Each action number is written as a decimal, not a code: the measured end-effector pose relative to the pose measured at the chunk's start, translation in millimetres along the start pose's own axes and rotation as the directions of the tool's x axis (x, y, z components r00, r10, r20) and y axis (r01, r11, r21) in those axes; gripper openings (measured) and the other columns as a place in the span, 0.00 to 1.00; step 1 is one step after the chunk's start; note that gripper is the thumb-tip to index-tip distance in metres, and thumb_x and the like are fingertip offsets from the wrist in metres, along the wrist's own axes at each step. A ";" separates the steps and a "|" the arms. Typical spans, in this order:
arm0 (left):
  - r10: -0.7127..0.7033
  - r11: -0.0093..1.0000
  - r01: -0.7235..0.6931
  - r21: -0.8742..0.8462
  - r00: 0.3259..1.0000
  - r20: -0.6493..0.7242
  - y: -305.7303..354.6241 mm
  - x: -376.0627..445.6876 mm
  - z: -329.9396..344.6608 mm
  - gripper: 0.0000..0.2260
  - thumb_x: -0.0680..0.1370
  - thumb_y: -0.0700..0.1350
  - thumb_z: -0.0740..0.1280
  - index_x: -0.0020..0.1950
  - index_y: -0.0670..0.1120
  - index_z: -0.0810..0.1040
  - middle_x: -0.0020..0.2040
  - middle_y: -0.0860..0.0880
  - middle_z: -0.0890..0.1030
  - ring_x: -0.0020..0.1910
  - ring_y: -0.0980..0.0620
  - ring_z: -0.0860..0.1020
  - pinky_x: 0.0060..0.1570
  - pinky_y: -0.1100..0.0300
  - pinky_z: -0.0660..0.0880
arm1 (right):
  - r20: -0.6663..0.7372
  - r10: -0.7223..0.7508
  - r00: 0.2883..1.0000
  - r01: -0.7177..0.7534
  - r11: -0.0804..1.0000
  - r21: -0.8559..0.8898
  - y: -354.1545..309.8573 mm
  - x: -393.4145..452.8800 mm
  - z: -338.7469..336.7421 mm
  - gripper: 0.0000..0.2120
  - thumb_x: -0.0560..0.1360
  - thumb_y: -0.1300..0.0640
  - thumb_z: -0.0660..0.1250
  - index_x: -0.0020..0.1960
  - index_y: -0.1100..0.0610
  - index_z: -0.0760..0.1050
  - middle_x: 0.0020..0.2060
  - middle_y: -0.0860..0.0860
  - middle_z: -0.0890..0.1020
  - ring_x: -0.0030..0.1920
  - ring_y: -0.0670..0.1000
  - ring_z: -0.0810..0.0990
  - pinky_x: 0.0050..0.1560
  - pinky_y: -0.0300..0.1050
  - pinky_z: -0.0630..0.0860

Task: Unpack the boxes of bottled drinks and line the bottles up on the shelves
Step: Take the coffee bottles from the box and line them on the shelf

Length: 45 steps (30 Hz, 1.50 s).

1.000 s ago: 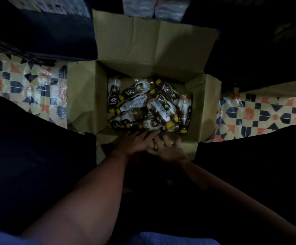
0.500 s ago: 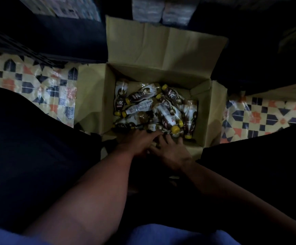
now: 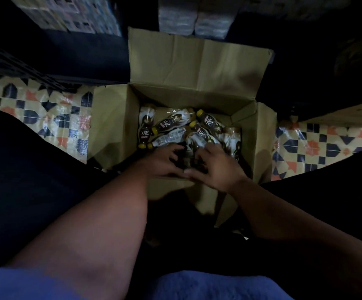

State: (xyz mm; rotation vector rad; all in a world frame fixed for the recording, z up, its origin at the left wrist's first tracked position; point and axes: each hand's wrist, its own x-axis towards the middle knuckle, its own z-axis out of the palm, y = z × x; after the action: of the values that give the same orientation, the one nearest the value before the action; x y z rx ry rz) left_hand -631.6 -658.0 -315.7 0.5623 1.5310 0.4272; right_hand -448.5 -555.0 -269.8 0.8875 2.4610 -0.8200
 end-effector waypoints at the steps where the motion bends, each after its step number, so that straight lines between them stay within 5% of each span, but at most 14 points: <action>1: -0.048 0.997 0.045 -0.066 0.998 -0.050 1.8 3.8 -8.3 0.38 0.67 0.38 0.82 0.74 0.50 0.71 0.63 0.45 0.81 0.60 0.47 0.80 0.57 0.52 0.78 | -0.061 0.034 0.998 -0.033 0.999 0.010 1.0 1.5 -0.9 0.30 0.75 0.29 0.59 0.63 0.51 0.71 0.60 0.53 0.71 0.62 0.55 0.70 0.51 0.54 0.78; 4: -0.112 0.983 0.069 -0.168 0.958 -0.263 -3.8 19.5 -29.0 0.23 0.72 0.42 0.80 0.64 0.51 0.78 0.58 0.47 0.83 0.58 0.47 0.82 0.49 0.56 0.78 | -0.102 0.166 0.981 -0.172 0.983 -0.060 7.5 10.7 2.0 0.29 0.79 0.34 0.59 0.70 0.53 0.66 0.65 0.57 0.69 0.68 0.58 0.67 0.54 0.55 0.76; 6: -0.144 0.989 0.148 -0.030 0.865 -0.480 -10.3 28.5 -34.1 0.14 0.76 0.48 0.75 0.60 0.49 0.80 0.58 0.44 0.83 0.58 0.44 0.81 0.52 0.56 0.77 | -0.043 0.266 0.963 -0.266 0.964 -0.011 14.1 22.6 10.2 0.28 0.80 0.35 0.58 0.72 0.52 0.63 0.68 0.59 0.69 0.69 0.62 0.68 0.57 0.58 0.76; 10: -0.289 0.882 0.450 0.138 0.749 -0.597 -24.7 47.9 -21.5 0.27 0.81 0.63 0.58 0.70 0.44 0.75 0.67 0.37 0.76 0.63 0.36 0.77 0.62 0.47 0.76 | 0.041 0.365 0.930 -0.367 0.916 0.166 21.0 43.3 20.4 0.29 0.80 0.33 0.56 0.71 0.53 0.65 0.65 0.62 0.76 0.64 0.65 0.76 0.60 0.59 0.75; 15: -0.457 0.888 0.407 -0.212 0.741 -0.492 -41.4 73.1 -17.1 0.42 0.71 0.74 0.57 0.78 0.52 0.63 0.73 0.41 0.70 0.62 0.35 0.76 0.51 0.39 0.82 | 0.122 0.392 0.912 -0.406 0.817 0.409 28.8 54.6 30.6 0.29 0.77 0.35 0.64 0.69 0.54 0.72 0.58 0.57 0.82 0.55 0.60 0.82 0.56 0.58 0.80; 19: -0.497 0.848 0.329 -0.416 0.767 -0.406 -33.0 68.9 -17.4 0.39 0.76 0.64 0.70 0.80 0.52 0.58 0.75 0.42 0.67 0.63 0.35 0.75 0.43 0.38 0.83 | 0.159 0.480 0.863 -0.470 0.644 0.604 26.9 55.1 23.2 0.23 0.76 0.48 0.73 0.65 0.59 0.76 0.46 0.55 0.84 0.37 0.53 0.83 0.30 0.40 0.78; 24: -0.524 0.696 0.172 -0.697 0.786 -0.329 -31.0 65.0 -14.2 0.32 0.67 0.47 0.80 0.69 0.48 0.73 0.61 0.43 0.81 0.52 0.41 0.81 0.37 0.44 0.81 | 0.049 0.619 0.784 -0.461 0.526 0.715 30.2 52.5 16.2 0.26 0.64 0.51 0.84 0.57 0.59 0.81 0.53 0.54 0.84 0.47 0.50 0.82 0.44 0.40 0.77; 28: -0.550 0.649 -0.042 -0.760 0.664 -0.507 -24.2 61.7 -9.5 0.29 0.60 0.39 0.81 0.57 0.46 0.74 0.50 0.43 0.83 0.44 0.41 0.84 0.42 0.38 0.83 | -0.033 0.664 0.747 -0.338 0.422 0.841 35.2 52.0 16.2 0.30 0.59 0.60 0.85 0.59 0.55 0.81 0.56 0.50 0.83 0.51 0.47 0.82 0.39 0.31 0.77; 31: -0.386 0.822 -0.174 -0.542 0.531 -0.755 -15.0 59.8 -10.3 0.23 0.66 0.35 0.81 0.52 0.45 0.71 0.44 0.48 0.78 0.44 0.49 0.80 0.50 0.50 0.82 | 0.019 0.719 0.695 -0.262 0.229 0.938 36.8 60.3 14.6 0.28 0.57 0.61 0.86 0.53 0.49 0.81 0.52 0.49 0.84 0.52 0.49 0.84 0.50 0.46 0.83; 36: -0.155 0.895 -0.273 -0.353 0.551 -0.820 -6.3 58.9 -13.4 0.31 0.62 0.34 0.84 0.53 0.46 0.65 0.42 0.52 0.72 0.40 0.53 0.74 0.44 0.57 0.75 | 0.099 0.665 0.741 -0.132 0.000 0.991 33.9 79.9 17.5 0.24 0.62 0.62 0.83 0.55 0.52 0.80 0.49 0.51 0.87 0.51 0.53 0.86 0.53 0.56 0.84; 40: -0.138 0.854 -0.303 -0.422 0.651 -0.746 0.0 65.1 -12.9 0.33 0.64 0.37 0.84 0.61 0.48 0.70 0.54 0.55 0.80 0.56 0.49 0.81 0.54 0.47 0.81 | 0.074 0.653 0.754 -0.103 0.006 0.995 25.3 99.2 23.6 0.35 0.62 0.49 0.84 0.65 0.51 0.74 0.56 0.50 0.85 0.57 0.54 0.84 0.58 0.62 0.81; 42: -0.048 0.888 -0.307 -0.341 0.676 -0.735 -0.2 67.6 -13.2 0.28 0.68 0.41 0.83 0.64 0.44 0.75 0.57 0.50 0.83 0.56 0.49 0.82 0.58 0.45 0.81 | 0.045 0.673 0.738 -0.092 0.034 0.995 25.2 107.8 27.0 0.34 0.68 0.51 0.80 0.70 0.50 0.69 0.61 0.49 0.82 0.61 0.53 0.81 0.63 0.62 0.77; 45: 0.138 0.946 -0.304 -0.116 0.698 -0.703 12.5 58.1 -11.5 0.21 0.73 0.44 0.79 0.61 0.42 0.76 0.56 0.49 0.82 0.53 0.54 0.81 0.56 0.58 0.79 | 0.029 0.655 0.755 -0.083 0.051 0.995 22.1 104.9 21.7 0.35 0.72 0.54 0.78 0.72 0.49 0.62 0.64 0.49 0.79 0.63 0.53 0.79 0.65 0.60 0.76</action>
State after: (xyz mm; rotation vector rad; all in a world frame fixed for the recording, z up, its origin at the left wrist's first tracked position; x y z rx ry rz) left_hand -641.4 -612.8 -354.8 0.4248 2.0974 1.0846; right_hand -505.5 -508.7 -350.8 2.3094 1.3578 -2.2716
